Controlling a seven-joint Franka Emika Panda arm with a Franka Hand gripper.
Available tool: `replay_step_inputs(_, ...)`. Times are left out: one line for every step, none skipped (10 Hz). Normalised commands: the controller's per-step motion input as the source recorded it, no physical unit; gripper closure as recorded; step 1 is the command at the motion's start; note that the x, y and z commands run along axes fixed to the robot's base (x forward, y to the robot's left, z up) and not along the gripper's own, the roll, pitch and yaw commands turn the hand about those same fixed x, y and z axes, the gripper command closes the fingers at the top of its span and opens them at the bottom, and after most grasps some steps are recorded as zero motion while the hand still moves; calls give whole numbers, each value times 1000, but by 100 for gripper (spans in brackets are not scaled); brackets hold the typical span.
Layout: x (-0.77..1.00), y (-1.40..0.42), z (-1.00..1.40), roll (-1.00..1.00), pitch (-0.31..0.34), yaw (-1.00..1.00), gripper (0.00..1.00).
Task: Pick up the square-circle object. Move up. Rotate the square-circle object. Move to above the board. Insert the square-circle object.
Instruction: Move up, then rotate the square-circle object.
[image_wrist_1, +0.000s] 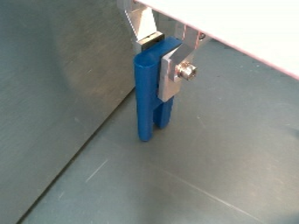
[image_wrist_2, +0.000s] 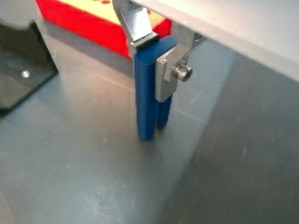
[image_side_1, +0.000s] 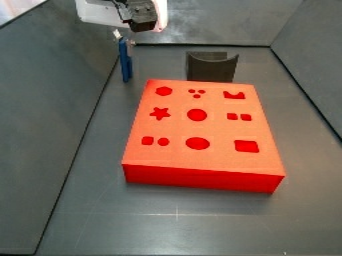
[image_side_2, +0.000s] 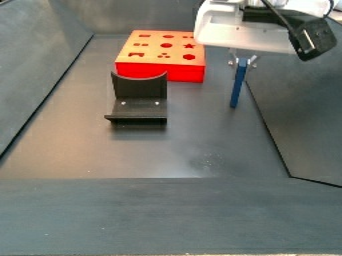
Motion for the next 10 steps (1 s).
replay_step_inputs(-36, 80, 788, 1, 27, -19, 100)
replay_step_inputs(-49, 77, 672, 0, 58, -28, 100)
replay_step_inputs(-34, 55, 551, 3, 59, -31, 100)
replay_step_inputs(-22, 41, 408, 6, 57, -33, 100)
replay_step_inputs(-14, 35, 199, 11, 56, -33, 100)
replay_step_inputs(578, 76, 1000, 0, 0, 0, 100)
replay_step_inputs(579, 73, 1000, -2, 33, 1, 100)
replay_step_inputs(543, 69, 1000, -5, 66, 0, 100)
replay_step_inputs(455, 61, 1000, -8, 88, 0, 100)
replay_step_inputs(387, 54, 1000, -7, 82, -1, 100)
